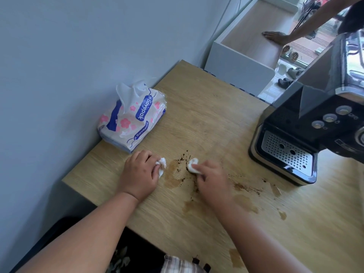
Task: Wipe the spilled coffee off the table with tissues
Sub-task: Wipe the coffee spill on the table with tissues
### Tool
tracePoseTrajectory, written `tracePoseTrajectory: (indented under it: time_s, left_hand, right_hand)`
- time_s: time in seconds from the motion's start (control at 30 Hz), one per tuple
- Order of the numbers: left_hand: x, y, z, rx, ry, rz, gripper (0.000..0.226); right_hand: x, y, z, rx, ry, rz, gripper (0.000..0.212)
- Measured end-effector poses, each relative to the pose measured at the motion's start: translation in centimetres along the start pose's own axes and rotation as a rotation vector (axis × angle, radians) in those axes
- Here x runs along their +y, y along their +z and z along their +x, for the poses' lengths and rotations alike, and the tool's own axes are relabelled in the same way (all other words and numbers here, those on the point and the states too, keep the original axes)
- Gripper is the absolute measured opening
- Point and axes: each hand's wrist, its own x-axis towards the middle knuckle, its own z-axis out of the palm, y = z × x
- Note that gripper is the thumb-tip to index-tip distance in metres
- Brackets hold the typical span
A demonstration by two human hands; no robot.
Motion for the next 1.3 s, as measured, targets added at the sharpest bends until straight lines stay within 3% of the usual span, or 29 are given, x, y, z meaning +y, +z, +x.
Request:
tracePoseTrajectory:
  time_s: [0.07, 0.13, 0.27, 0.43, 0.7, 0.77, 0.9, 1.07, 1.2, 1.3]
  left_hand:
    - [0.0, 0.0, 0.0, -0.001, 0.002, 0.0, 0.024]
    - [-0.1, 0.0, 0.0, 0.004, 0.002, -0.003, 0.024]
    - [0.0, -0.1, 0.0, 0.002, -0.004, -0.01, 0.026]
    - [0.0, 0.0, -0.1, 0.015, -0.013, -0.03, 0.026]
    - [-0.1, 0.2, -0.2, 0.056, 0.009, -0.049, 0.022]
    - [-0.1, 0.2, -0.1, 0.057, 0.011, -0.051, 0.023]
    - [-0.1, 0.1, -0.1, 0.053, 0.011, -0.052, 0.022]
    - [0.1, 0.0, -0.2, 0.045, -0.008, -0.053, 0.027]
    - [0.3, -0.1, -0.2, 0.043, -0.011, -0.053, 0.031]
    - [0.3, -0.2, -0.2, 0.052, -0.008, -0.057, 0.03]
  right_hand:
    - [-0.4, 0.3, -0.4, -0.096, -0.073, 0.046, 0.026]
    - [-0.5, -0.4, 0.9, -0.14, -0.011, 0.12, 0.025]
    - [-0.4, -1.6, 5.8, 0.007, 0.152, 0.21, 0.019]
    - [-1.9, 0.4, 7.7, -0.049, 0.122, 0.171, 0.026]
    - [-0.3, -1.6, 1.7, -0.384, -0.298, -0.006, 0.028]
    - [0.6, -3.7, 1.1, -0.501, -0.301, -0.09, 0.024]
    - [0.9, -6.2, 2.3, -0.74, -0.099, -0.126, 0.029]
    - [-2.0, -2.8, 5.0, -0.511, -0.086, 0.112, 0.027]
    - [-2.7, 0.1, 3.9, -0.519, -0.279, 0.103, 0.029]
    - [-0.9, -1.8, 2.1, -0.554, -0.235, 0.044, 0.028]
